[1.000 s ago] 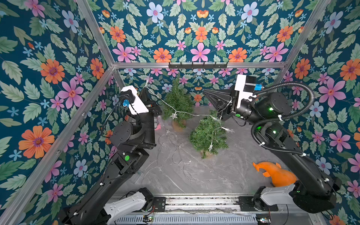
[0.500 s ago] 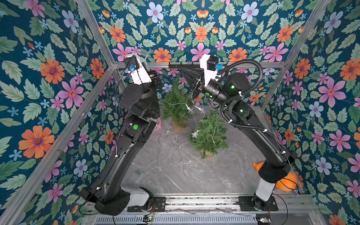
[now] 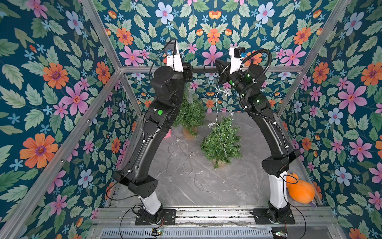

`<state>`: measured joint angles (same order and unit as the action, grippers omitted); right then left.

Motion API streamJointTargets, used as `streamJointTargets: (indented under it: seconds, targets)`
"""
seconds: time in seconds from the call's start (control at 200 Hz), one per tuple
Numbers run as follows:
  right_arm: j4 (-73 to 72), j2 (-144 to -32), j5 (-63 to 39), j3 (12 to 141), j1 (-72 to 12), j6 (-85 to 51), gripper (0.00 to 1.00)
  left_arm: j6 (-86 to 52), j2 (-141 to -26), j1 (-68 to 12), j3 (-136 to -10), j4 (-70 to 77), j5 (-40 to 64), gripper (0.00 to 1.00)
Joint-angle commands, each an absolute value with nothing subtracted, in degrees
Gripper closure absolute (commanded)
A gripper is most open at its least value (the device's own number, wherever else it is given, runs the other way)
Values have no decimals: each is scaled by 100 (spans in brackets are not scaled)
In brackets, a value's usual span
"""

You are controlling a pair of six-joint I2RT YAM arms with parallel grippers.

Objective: Wrap string light around the christmas tree
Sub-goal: Wrap the light string around the Christmas tree.

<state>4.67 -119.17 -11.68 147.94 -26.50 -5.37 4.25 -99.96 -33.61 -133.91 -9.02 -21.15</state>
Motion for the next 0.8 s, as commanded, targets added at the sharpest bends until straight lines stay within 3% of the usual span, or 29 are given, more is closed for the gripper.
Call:
streamJointTargets:
  seconds: [0.0,0.28,0.795]
  targets:
    - [228,-11807,-1355,14492,-2432,-1179,100,290,-10320,-3357,-13704,-859,-1636,100]
    - [553,-11622,-1298,13966,-1931,-1489,100,-475,-10810,-3413,-13743,-521,433,100]
    - [319,-10337,-604,11713,-1482,-1451,100,-1325,-11983,-3489,-14054,180,273,100]
